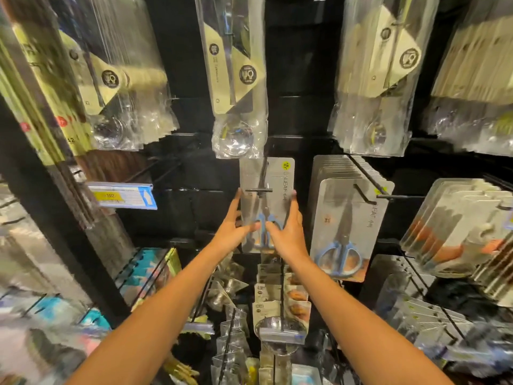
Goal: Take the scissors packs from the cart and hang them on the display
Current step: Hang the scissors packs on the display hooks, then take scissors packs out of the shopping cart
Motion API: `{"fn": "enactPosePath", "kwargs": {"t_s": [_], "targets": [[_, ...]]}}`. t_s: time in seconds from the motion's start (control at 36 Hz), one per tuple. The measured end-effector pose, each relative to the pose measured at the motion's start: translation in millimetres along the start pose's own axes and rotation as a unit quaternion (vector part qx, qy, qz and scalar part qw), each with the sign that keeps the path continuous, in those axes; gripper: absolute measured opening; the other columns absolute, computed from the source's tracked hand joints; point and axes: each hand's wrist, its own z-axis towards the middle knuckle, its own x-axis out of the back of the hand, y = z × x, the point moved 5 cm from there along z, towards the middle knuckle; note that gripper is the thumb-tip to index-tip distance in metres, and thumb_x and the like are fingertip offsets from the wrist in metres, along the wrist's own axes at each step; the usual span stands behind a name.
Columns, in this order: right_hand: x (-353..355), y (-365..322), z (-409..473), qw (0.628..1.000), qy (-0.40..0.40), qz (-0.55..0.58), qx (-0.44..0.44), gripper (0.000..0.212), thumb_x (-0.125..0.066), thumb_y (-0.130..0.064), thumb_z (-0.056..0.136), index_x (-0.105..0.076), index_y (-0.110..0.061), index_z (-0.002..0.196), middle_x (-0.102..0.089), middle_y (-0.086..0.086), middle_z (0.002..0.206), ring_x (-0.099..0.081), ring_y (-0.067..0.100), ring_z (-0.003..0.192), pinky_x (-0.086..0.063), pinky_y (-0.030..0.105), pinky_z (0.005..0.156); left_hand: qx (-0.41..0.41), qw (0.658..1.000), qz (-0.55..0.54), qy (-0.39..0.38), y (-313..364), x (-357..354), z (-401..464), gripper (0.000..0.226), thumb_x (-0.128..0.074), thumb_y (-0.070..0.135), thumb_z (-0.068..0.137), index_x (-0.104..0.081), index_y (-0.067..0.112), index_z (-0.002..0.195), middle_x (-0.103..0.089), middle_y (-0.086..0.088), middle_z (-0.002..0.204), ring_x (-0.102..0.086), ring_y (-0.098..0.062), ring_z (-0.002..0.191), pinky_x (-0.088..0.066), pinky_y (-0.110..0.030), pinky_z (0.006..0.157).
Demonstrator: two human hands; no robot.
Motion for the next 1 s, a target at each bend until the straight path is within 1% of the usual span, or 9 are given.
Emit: {"fn": "enactPosePath", "kwargs": {"t_s": [0.08, 0.14, 0.19, 0.33, 0.47, 0.64, 0.78, 0.86, 1.0], "targets": [[4, -2, -20, 0.998, 0.037, 0.021, 0.037, 0.092, -0.066, -0.023, 0.096, -0.002, -0.033, 0.161, -0.009, -0.003, 0.168, -0.021, 0.02, 0.154, -0.034, 0.045, 0.121, -0.037, 0.999, 0.033, 0.017, -5, 0, -10, 0.092, -0.072, 0.014, 0.095, -0.012, 0.032, 0.162, -0.035, 0.005, 0.154, -0.039, -0.017, 0.143, -0.044, -0.006, 0.095], [3, -2, -39, 0.995, 0.042, 0.014, 0.09, 0.087, -0.066, -0.022, 0.097, -0.009, -0.029, 0.161, -0.009, -0.007, 0.168, -0.016, 0.014, 0.155, -0.031, 0.042, 0.123, -0.052, 0.995, 0.071, 0.039, -14, 6, -20, 0.09, -0.072, 0.02, 0.095, -0.014, 0.038, 0.162, -0.029, 0.008, 0.16, -0.032, -0.015, 0.148, -0.041, -0.025, 0.115], [-1, 3, -58, 0.991, 0.016, -0.001, 0.132, 0.081, -0.065, -0.02, 0.097, -0.015, -0.029, 0.161, -0.013, -0.013, 0.166, -0.015, 0.009, 0.155, -0.026, 0.037, 0.124, -0.071, 0.99, 0.115, 0.049, -24, 14, -35, 0.085, -0.07, 0.02, 0.097, -0.019, 0.038, 0.162, -0.028, 0.012, 0.162, -0.028, -0.009, 0.15, -0.033, -0.04, 0.124], [-26, 19, -93, 0.976, -0.143, -0.058, 0.155, 0.061, -0.06, -0.025, 0.1, -0.032, -0.042, 0.152, -0.026, -0.025, 0.16, -0.019, -0.007, 0.148, -0.016, 0.013, 0.118, -0.127, 0.96, 0.24, 0.06, -44, 33, -97, 0.064, -0.06, 0.03, 0.101, -0.035, 0.02, 0.159, -0.035, 0.007, 0.162, -0.03, -0.004, 0.151, -0.027, -0.035, 0.126], [-66, 32, -123, 0.918, -0.322, -0.128, 0.194, 0.051, -0.054, -0.034, 0.103, -0.038, -0.043, 0.151, -0.03, -0.029, 0.153, -0.025, -0.008, 0.143, -0.023, 0.019, 0.12, -0.113, 0.934, 0.335, 0.051, -87, 64, -178, 0.057, -0.052, 0.038, 0.104, -0.037, 0.026, 0.158, -0.031, 0.007, 0.165, -0.024, -0.009, 0.155, -0.023, -0.03, 0.126], [-129, 29, -195, 0.819, -0.475, -0.125, 0.297, 0.048, -0.057, -0.037, 0.101, -0.049, -0.031, 0.148, -0.038, -0.026, 0.148, -0.03, -0.004, 0.141, -0.026, 0.02, 0.118, 0.002, 0.904, 0.418, 0.092, -147, 94, -310, 0.058, -0.05, 0.04, 0.106, -0.035, 0.023, 0.16, -0.03, 0.002, 0.166, -0.027, -0.019, 0.155, -0.029, -0.037, 0.125], [-196, 35, -272, 0.723, -0.607, -0.139, 0.301, 0.054, -0.052, -0.04, 0.104, -0.037, -0.032, 0.155, -0.031, -0.02, 0.158, -0.023, 0.0, 0.148, -0.017, 0.014, 0.121, 0.169, 0.877, 0.428, 0.137, -194, 118, -429, 0.064, -0.036, 0.054, 0.105, -0.034, 0.023, 0.16, -0.023, 0.0, 0.17, -0.014, -0.022, 0.159, -0.02, -0.044, 0.128], [-229, 38, -321, 0.668, -0.654, -0.157, 0.319, 0.059, -0.053, -0.04, 0.103, -0.033, -0.029, 0.157, -0.028, -0.014, 0.162, -0.021, 0.007, 0.151, -0.02, 0.028, 0.125, 0.269, 0.864, 0.398, 0.151, -218, 130, -499, 0.062, -0.038, 0.053, 0.106, -0.024, 0.031, 0.162, -0.01, 0.008, 0.172, 0.0, -0.017, 0.16, -0.014, -0.048, 0.13], [-272, 36, -393, 0.619, -0.688, -0.188, 0.329, 0.059, -0.048, -0.048, 0.104, -0.03, -0.03, 0.158, -0.023, -0.012, 0.165, -0.017, 0.01, 0.154, -0.025, 0.036, 0.124, 0.353, 0.832, 0.385, 0.186, -238, 149, -598, 0.064, -0.031, 0.059, 0.103, -0.018, 0.038, 0.163, -0.005, 0.012, 0.173, 0.0, -0.017, 0.16, -0.018, -0.05, 0.128]]}}
